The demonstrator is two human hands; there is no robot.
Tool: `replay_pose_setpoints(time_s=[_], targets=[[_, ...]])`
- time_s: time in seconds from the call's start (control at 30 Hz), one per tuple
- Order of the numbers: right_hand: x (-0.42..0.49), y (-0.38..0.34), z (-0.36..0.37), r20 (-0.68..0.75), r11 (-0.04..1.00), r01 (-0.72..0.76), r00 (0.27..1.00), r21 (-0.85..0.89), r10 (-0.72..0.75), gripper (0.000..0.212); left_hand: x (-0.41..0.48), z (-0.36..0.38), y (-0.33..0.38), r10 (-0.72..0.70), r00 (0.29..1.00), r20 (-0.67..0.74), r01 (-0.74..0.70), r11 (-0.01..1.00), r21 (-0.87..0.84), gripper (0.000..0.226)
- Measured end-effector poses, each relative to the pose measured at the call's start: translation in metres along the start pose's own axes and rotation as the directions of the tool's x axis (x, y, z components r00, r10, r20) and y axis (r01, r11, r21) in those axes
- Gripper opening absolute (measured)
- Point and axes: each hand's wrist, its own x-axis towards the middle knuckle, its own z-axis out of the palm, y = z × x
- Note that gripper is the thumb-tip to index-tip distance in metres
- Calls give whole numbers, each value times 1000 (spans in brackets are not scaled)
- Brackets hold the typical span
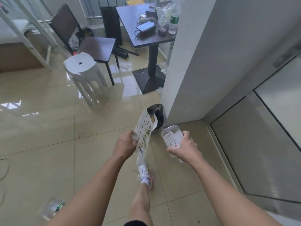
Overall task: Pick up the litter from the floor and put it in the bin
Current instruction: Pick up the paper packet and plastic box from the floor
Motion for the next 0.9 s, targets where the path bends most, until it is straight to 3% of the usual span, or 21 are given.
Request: replay_pose_setpoints(time_s=[0.23,0.43,0.6,0.73,0.9], targets=[[219,-24,26,103,998,-61,993,-26,64,95,215,80,4,-109,989,97,115,992,-58,45],[359,-24,49,192,996,-86,978,26,80,91,349,148,12,-117,971,210,133,989,-63,47],[456,-15,94,230,995,-82,971,64,66,95,429,205,-2,-226,964,142,252,946,-202,40],[525,-6,143,212,996,-44,977,79,26,91,481,252,-35,-310,945,107,326,923,-203,33],[598,9,202,251,999,-32,967,-36,40,81,515,298,-64,-332,938,103,347,918,-191,26]])
